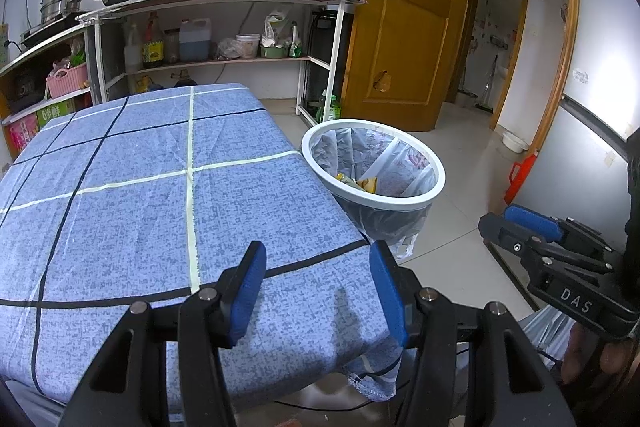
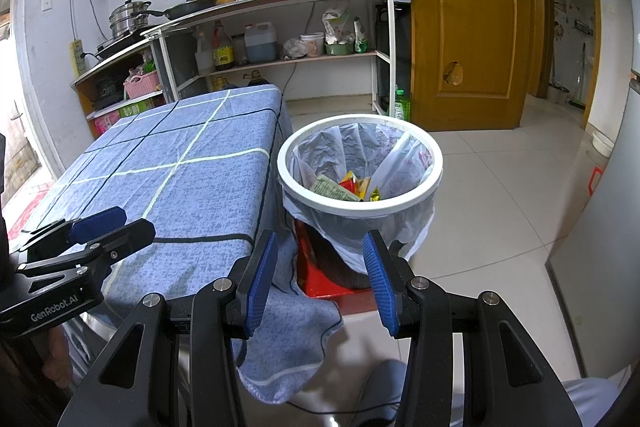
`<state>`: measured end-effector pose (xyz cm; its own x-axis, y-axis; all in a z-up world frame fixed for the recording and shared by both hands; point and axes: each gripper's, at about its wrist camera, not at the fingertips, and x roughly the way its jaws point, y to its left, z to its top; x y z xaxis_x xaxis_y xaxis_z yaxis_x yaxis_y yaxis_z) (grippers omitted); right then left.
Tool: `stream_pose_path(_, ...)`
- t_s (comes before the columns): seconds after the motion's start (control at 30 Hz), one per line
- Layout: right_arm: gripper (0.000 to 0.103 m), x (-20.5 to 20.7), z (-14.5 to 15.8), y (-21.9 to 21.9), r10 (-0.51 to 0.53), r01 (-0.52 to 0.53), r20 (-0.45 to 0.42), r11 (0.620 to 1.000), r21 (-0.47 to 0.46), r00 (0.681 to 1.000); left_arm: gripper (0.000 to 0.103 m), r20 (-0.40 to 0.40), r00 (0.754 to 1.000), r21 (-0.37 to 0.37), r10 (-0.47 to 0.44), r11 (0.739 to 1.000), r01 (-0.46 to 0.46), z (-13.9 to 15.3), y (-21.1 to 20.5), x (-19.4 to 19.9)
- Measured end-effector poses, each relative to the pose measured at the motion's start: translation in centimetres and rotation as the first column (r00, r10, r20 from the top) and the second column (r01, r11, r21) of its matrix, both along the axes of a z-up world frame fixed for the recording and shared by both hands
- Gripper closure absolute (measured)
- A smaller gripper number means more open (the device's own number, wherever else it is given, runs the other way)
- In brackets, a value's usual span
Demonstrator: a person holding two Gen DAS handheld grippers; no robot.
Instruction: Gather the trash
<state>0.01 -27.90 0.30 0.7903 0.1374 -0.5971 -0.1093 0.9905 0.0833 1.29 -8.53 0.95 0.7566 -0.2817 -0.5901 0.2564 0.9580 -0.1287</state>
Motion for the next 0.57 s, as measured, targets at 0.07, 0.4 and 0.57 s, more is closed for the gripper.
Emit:
stream_pose_path(0.07, 0.057, 0.00, 0.01, 0.01, 0.000, 0.000, 0.001, 1.000, -0.001, 1.000, 0.047, 0.002, 1.000, 0.000, -0.001, 1.000, 0.001, 0.02, -0.13, -0.02)
stream_pose_path(0.4, 0.057, 0.13, -0.34, -0.12, 0.001, -0.001, 0.003, 1.000, -0.001, 1.000, 0.047, 0.017, 1.000, 0.006, 0.009, 1.000, -0.009, 0.07, -0.30, -0.19)
stream_pose_path(0.57, 0.057, 0.18, -0.45, -0.17, 0.001, -0.001, 0.004, 1.000, -0.002, 1.000, 0.047, 0.015, 1.000, 0.004, 0.006, 1.000, -0.006, 0.09, -0.29, -0.17)
